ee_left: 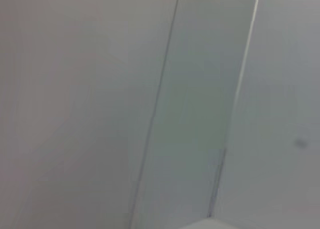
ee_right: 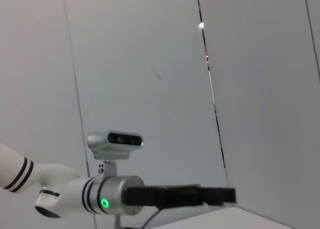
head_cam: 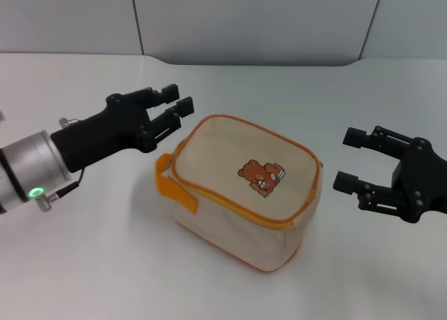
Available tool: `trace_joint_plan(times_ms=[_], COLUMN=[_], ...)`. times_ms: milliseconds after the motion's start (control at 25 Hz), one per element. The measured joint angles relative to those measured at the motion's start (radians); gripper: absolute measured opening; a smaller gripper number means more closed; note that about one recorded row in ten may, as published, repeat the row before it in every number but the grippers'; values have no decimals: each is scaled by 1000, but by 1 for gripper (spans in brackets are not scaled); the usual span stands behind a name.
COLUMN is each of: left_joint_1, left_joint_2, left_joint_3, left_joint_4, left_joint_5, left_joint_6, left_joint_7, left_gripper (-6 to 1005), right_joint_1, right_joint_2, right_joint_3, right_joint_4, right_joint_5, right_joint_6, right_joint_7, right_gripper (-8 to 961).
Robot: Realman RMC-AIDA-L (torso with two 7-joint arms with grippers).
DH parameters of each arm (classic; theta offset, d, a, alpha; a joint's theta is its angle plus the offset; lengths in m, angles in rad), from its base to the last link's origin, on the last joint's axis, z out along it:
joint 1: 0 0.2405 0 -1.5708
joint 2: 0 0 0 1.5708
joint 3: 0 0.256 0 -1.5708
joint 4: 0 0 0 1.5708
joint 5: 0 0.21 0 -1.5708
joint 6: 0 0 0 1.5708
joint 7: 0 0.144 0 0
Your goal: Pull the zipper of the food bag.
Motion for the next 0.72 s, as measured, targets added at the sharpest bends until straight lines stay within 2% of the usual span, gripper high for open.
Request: trace_joint_plan(times_ms=[40, 120, 280, 440, 680, 720], left_joint_1=[7, 17, 23, 30, 46, 46], left_joint_2=[3, 15, 55, 60, 56, 56], left_joint_3=[3, 20, 90, 99, 99, 100], left_joint_4=[8, 26, 62, 95, 97, 97], left_joint_5=[-1, 15, 110, 216, 244, 244], left_joint_6=[32, 133, 352, 423, 424, 424], left_joint_7=[-11, -28, -66, -107, -101, -101], left_gripper=[256, 339, 505, 672, 821, 820], right_joint_1=[1, 7, 29, 63, 78, 78], right_joint_2=[-4, -15, -41, -44, -32, -31], right_joint_3=[-3, -18, -99, -150, -152, -151], right_joint_4=[0, -3, -4, -6, -6, -6], right_joint_5=[0, -3, -25, -87, -118, -118], right_joint_6=[-3, -13, -55, -76, -67, -66], right_joint_7=[12, 38, 84, 96, 97, 97], right_gripper=[787, 787, 786, 786, 787, 787])
